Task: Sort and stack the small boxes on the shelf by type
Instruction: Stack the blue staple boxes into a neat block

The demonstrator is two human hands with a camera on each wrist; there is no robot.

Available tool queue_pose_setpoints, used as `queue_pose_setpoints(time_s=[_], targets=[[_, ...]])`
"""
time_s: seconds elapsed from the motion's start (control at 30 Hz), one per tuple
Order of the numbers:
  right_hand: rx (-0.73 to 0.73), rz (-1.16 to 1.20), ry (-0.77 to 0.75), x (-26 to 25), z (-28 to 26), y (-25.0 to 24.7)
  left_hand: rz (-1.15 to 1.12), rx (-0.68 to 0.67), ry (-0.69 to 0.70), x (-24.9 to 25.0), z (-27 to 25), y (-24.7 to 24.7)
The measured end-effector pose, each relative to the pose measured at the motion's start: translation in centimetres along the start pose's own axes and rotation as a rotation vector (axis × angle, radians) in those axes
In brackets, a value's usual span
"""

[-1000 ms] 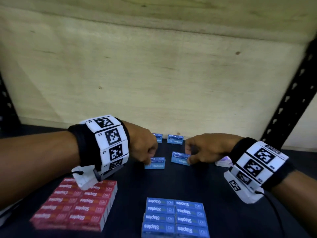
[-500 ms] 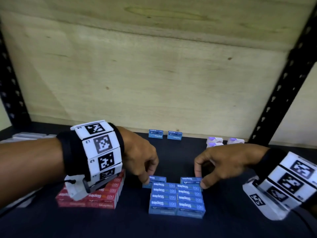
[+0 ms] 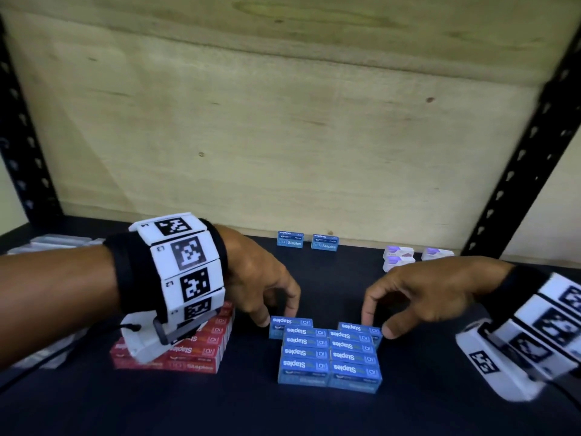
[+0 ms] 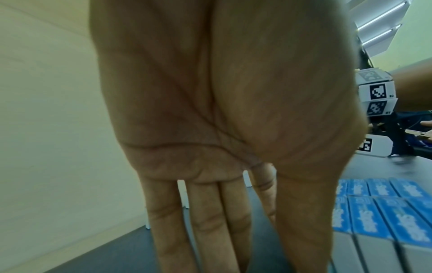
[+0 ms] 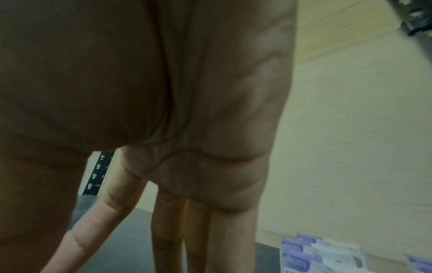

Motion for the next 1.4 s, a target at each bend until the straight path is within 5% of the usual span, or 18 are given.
queue_pose_setpoints(time_s=[0.9, 1.23, 1.4], targets=[[0.003, -0.075, 0.050, -0.7, 1.7, -0.6, -0.054, 0.003, -0.024, -0.5, 1.8, -0.9], [0.341, -0.250, 0.300, 0.8, 6.4, -7.6, 0.078, 0.300, -0.250, -6.3, 3.7, -6.3], [0.393, -0.337, 0.361, 1.0, 9.3, -9.7, 0.231, 0.262, -0.358, -9.1, 5.6, -7.7]])
Point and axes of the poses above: each hand's wrist, its own z-axis towards the middle knuckle, its own y-axis out of the palm, x = y × z, the point moved 5 cm from there along z, towards the middle knuckle, and after that the axes turned 10 degrees about y, right-handed, at the moved point
